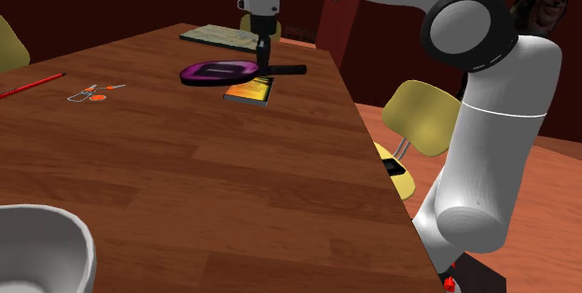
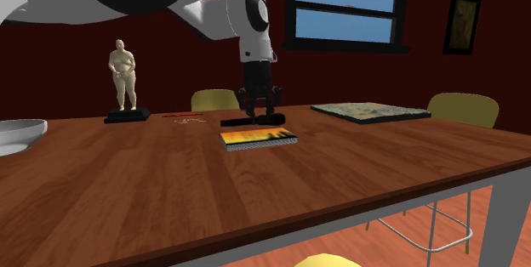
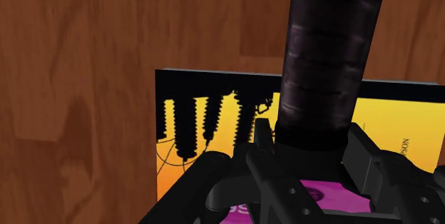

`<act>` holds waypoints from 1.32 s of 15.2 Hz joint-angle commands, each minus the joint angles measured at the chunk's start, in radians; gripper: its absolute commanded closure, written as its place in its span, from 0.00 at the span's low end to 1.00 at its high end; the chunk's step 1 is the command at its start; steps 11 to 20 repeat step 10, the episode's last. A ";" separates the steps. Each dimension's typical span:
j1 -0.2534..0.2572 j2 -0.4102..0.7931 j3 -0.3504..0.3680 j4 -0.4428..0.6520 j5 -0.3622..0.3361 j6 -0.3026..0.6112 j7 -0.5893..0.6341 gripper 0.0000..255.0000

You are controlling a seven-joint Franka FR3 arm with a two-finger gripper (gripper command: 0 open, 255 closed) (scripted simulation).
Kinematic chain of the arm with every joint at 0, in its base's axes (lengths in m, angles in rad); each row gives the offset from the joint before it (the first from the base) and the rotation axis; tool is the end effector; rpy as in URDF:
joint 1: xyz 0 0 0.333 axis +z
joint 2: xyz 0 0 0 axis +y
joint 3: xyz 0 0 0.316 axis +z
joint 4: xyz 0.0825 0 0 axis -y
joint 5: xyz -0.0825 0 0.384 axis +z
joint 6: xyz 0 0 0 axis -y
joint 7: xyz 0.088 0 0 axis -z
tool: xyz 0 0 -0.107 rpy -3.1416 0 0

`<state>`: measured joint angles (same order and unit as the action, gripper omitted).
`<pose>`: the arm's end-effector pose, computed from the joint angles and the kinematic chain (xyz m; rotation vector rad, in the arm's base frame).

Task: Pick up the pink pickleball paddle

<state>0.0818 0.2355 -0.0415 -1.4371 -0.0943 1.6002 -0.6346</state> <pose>0.6242 0.0182 0.5517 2.8836 1.0231 -0.1522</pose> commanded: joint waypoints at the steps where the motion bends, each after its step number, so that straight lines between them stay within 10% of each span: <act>1: -0.001 0.007 -0.001 0.038 0.000 -0.030 -0.005 1.00; 20: -0.001 0.036 -0.001 0.178 0.001 -0.140 -0.015 1.00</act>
